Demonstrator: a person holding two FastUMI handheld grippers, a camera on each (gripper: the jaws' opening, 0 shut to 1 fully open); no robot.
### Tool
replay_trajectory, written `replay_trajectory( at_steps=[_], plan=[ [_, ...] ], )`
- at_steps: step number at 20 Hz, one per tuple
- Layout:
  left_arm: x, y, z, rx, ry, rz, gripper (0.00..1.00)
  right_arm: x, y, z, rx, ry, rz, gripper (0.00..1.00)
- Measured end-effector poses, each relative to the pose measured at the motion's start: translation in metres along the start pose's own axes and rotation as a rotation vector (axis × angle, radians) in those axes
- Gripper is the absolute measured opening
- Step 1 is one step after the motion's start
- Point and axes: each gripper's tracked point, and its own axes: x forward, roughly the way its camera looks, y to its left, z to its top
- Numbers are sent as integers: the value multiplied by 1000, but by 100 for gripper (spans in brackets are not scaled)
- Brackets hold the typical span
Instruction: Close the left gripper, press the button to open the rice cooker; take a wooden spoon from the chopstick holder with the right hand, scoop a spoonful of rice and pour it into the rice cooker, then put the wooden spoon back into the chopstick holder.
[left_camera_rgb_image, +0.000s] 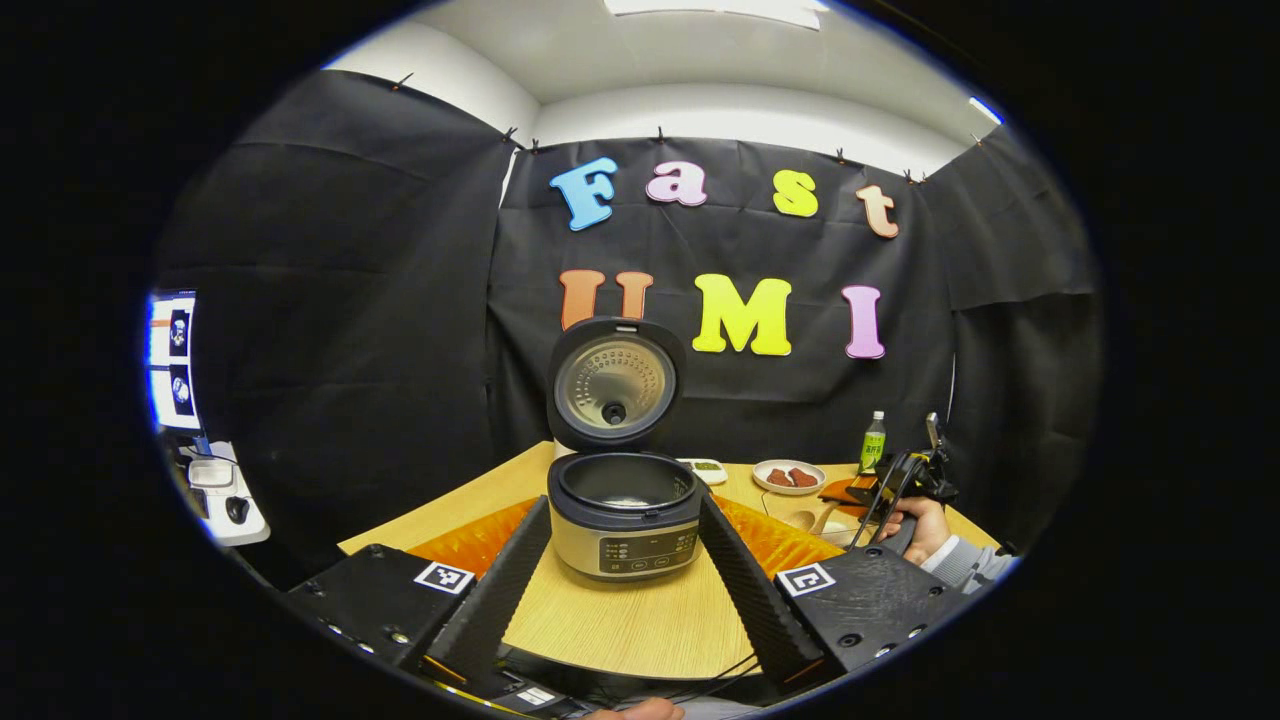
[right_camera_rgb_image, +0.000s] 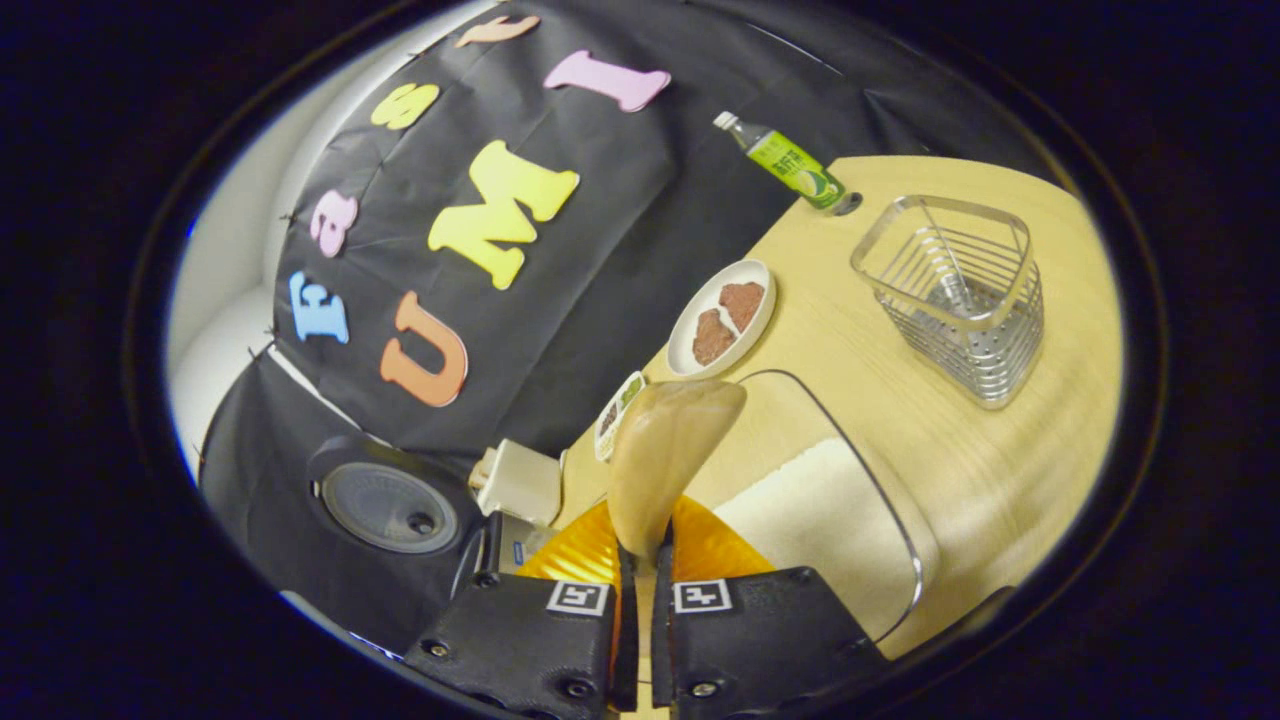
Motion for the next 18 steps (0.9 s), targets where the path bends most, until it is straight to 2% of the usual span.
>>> replay_trajectory(
  at_steps=[5, 8, 11, 14, 18],
  plan=[
    [-1, -3, 3, 15, -3, -7, 95, -20, -3, 28, 177, -70, 41, 10],
    [-2, -6, 3, 15, -2, -19, 95, -33, 5, 37, 327, -64, 108, 10],
    [0, -6, 2, 22, 1, -17, 95, -41, 18, 45, 475, -67, 207, 10],
    [1, -8, 1, 26, 5, -21, 95, -40, 24, 38, 511, -39, 223, 10],
    [-2, -4, 2, 30, 3, -20, 95, -43, 46, 36, 488, -26, 247, 10]
  ],
)
